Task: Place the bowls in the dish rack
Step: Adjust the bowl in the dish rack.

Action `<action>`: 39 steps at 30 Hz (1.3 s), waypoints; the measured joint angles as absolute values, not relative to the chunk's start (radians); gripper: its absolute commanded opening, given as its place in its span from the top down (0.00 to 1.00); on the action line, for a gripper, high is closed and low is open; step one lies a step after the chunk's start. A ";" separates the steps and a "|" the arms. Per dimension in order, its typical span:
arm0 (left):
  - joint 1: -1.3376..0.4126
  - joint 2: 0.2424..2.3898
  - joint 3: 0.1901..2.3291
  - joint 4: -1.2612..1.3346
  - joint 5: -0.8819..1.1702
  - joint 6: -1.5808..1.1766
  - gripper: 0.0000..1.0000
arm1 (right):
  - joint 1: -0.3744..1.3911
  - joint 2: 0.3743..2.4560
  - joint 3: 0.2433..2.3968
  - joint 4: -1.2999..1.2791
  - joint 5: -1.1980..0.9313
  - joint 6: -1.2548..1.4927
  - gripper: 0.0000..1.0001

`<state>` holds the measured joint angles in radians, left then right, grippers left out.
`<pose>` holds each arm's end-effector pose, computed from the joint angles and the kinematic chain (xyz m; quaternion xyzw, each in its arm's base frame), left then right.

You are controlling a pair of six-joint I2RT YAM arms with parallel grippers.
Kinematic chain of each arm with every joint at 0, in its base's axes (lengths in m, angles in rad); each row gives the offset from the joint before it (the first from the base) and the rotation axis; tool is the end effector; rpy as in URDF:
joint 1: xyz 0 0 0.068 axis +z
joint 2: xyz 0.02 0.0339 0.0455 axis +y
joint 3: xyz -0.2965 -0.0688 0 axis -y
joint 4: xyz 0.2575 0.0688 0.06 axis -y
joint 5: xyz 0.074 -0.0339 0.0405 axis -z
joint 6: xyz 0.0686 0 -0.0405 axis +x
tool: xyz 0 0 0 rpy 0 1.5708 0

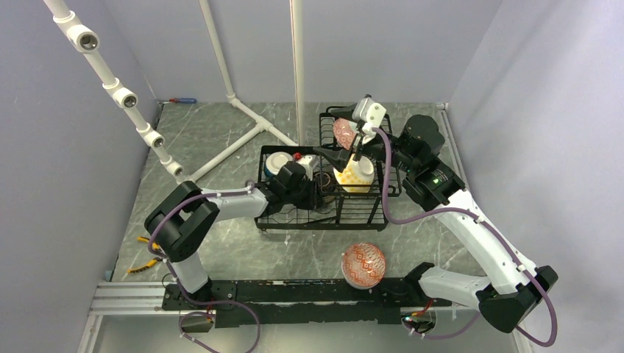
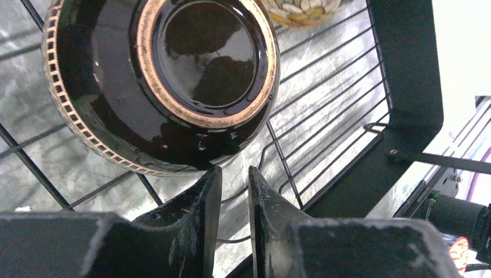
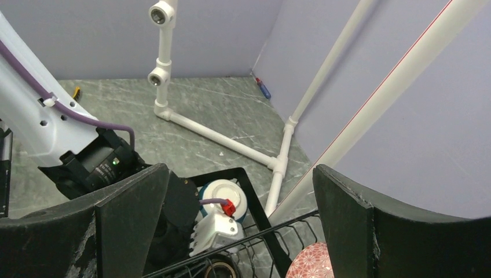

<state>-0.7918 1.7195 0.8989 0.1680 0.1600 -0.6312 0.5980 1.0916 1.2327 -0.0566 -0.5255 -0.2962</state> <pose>0.2704 -0.2895 0.1732 0.1070 0.8879 -0.3427 0.2878 0.1977 0.1763 0.4835 -0.4550 0.5065 0.2806 0.6766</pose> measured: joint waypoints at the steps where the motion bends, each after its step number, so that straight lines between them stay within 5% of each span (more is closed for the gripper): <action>1: -0.787 1.721 0.901 0.173 0.160 -0.636 0.72 | 0.598 1.091 1.233 -0.058 -0.525 -0.296 0.00; 14: -0.710 1.834 1.050 0.204 0.168 -0.648 0.70 | 0.598 1.066 1.233 -0.067 -0.525 -0.301 0.00; 22: -0.704 1.834 1.052 0.202 0.171 -0.628 0.55 | 0.598 1.039 1.233 -0.083 -0.525 -0.307 0.00; 39: -0.699 1.088 0.916 -0.102 0.052 -0.313 0.12 | 0.588 1.024 1.233 -0.098 -0.450 -0.235 0.00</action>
